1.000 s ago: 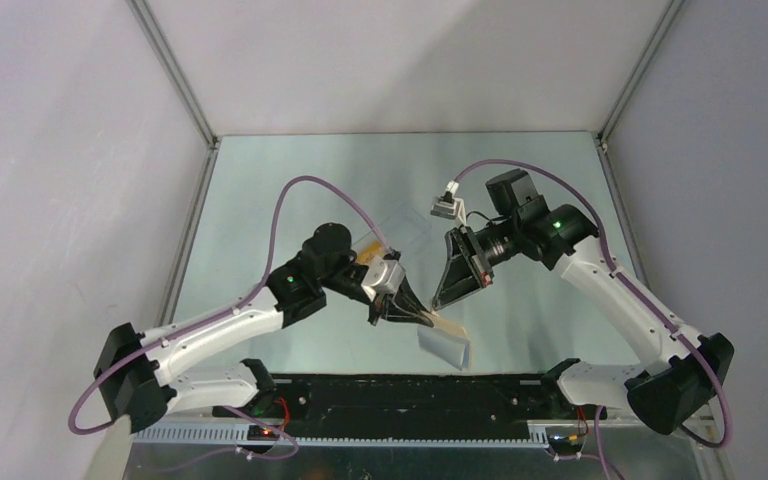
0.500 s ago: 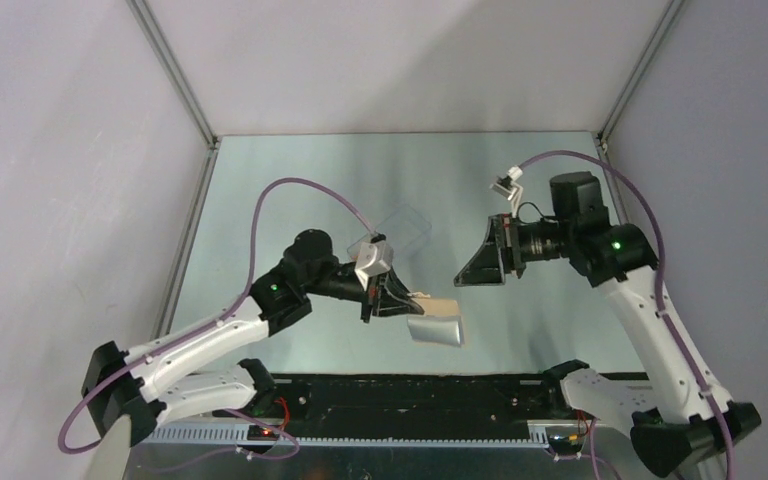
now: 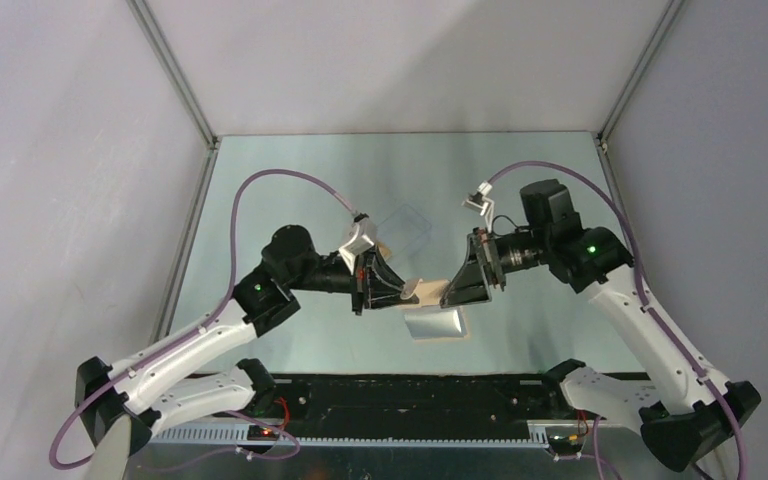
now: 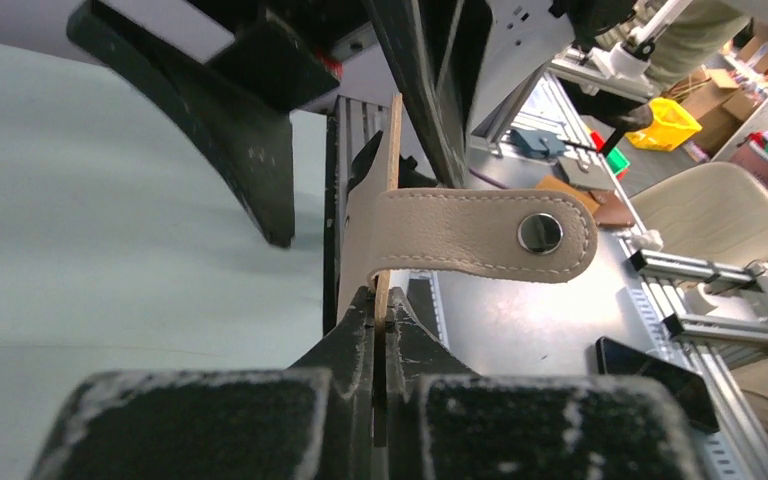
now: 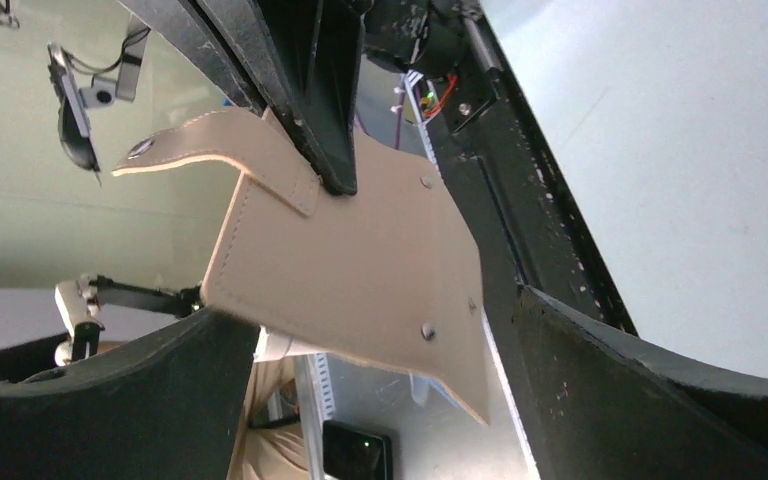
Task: Put the credit cards into the card holder
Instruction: Open the card holder.
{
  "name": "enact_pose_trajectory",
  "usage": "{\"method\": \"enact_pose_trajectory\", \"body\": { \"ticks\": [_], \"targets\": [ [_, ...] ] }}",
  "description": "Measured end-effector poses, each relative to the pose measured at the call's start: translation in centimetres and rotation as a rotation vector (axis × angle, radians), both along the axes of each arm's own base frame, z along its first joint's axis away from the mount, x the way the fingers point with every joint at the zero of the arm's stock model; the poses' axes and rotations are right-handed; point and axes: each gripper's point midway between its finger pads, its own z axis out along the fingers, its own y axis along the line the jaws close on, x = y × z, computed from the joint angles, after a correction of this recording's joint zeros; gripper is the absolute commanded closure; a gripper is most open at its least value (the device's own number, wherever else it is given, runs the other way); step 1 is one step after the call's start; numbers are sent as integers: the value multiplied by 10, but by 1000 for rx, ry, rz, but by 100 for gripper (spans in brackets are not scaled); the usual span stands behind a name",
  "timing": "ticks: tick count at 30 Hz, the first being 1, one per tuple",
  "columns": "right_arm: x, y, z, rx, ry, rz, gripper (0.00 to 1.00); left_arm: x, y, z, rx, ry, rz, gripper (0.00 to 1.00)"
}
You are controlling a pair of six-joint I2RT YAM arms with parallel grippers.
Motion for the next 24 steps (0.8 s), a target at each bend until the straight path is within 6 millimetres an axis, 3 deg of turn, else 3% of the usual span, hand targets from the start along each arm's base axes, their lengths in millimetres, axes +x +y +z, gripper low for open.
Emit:
{"method": "enact_pose_trajectory", "body": {
  "ticks": [2, 4, 5, 7, 8, 9, 10, 12, 19, 24],
  "targets": [
    [-5, 8, -1, 2, -3, 40, 8, 1, -2, 6, -5, 22, 0, 100],
    [-9, 15, -2, 1, 1, 70, 26, 2, -3, 11, -8, 41, 1, 100],
    [-10, 19, -4, -1, 9, 82, 47, 3, -4, 12, -8, 49, 3, 97],
    [-8, 24, -5, -2, 26, 88, 77, 5, -5, 12, -4, 60, 7, 63],
    [-6, 26, -6, -2, 29, 91, 85, 6, -6, 11, -2, 67, 9, 35],
    [-4, 27, -8, -1, 39, 87, 97, 7, -6, 10, 2, 71, 12, 25],
    [-1, 28, -8, 1, 59, 82, 100, 9, -6, 9, 4, 76, 23, 9],
    [5, 28, -10, 4, 89, 63, 100, 16, -6, 9, 5, 88, 57, 1],
    [28, 19, -1, 59, 158, -11, 100, 42, 16, 13, -34, 106, 258, 0],
    [37, 9, 3, 103, 205, -36, 100, 56, 31, -2, -33, 191, 357, 2]
  ]
}}
